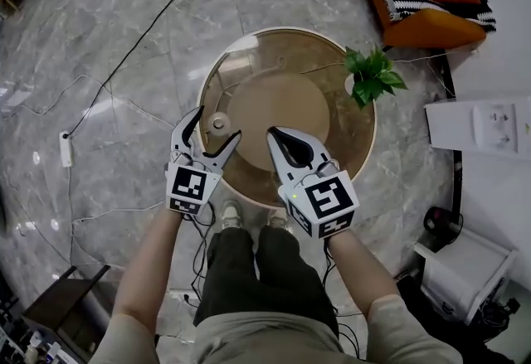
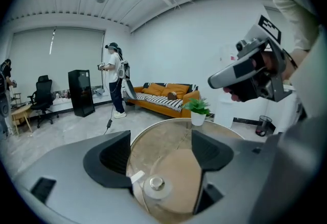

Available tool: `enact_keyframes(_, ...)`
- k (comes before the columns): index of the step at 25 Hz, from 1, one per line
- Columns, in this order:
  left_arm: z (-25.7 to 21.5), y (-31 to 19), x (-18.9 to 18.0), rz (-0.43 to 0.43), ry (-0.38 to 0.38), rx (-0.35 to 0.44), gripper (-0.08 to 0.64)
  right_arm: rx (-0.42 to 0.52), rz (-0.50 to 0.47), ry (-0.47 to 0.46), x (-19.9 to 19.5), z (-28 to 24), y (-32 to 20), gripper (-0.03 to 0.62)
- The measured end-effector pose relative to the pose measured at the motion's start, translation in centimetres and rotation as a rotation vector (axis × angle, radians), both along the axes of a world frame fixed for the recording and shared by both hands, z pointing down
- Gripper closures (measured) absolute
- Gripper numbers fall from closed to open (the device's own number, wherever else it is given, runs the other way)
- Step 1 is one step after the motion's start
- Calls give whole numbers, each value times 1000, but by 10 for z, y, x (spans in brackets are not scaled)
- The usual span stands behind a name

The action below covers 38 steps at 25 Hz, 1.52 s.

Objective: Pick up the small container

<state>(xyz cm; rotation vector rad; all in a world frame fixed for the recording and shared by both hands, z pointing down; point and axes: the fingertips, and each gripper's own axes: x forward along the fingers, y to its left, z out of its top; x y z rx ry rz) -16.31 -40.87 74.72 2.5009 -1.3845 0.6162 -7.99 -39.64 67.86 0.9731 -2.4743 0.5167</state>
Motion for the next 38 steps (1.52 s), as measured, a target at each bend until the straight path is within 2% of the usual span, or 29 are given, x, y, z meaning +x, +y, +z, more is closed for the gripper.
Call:
enact_keyframes(6,108,-7,-6,-29,-44,-82,198,-31,4,18,1,66,4,595)
enact_keyframes(10,157,-14,-7,-48,-47,-126,196,-54,3,23,4,104,9,595)
enact_keyframes(13,181,-18,-5,-56,-37,-151,196,-75,18,20,9,126,13,595)
enact_keyframes(15,191,-22,-4,-56,-61,-149,198,-87,27,20,12,136,15,595)
enact_keyframes(17,194,-26,-5,-58,-85,-133,225,-95,30,26,15,142,18,595)
enact_keyframes(21,195,-22,-3,-49,-95,-152,225,-110,32,31,21,145,25,595)
enact_keyframes(24,189,-11,2,-33,-92,-179,227,-116,37,26,23,135,29,595)
enact_keyframes(28,158,2,11,-26,-67,-204,227,-106,41,27,27,107,28,595)
enact_keyframes(33,90,14,19,-13,-36,-220,227,-77,61,17,33,47,27,595)
enact_keyframes(38,4,20,30,31,-74,-182,227,-24,66,15,39,-33,29,595)
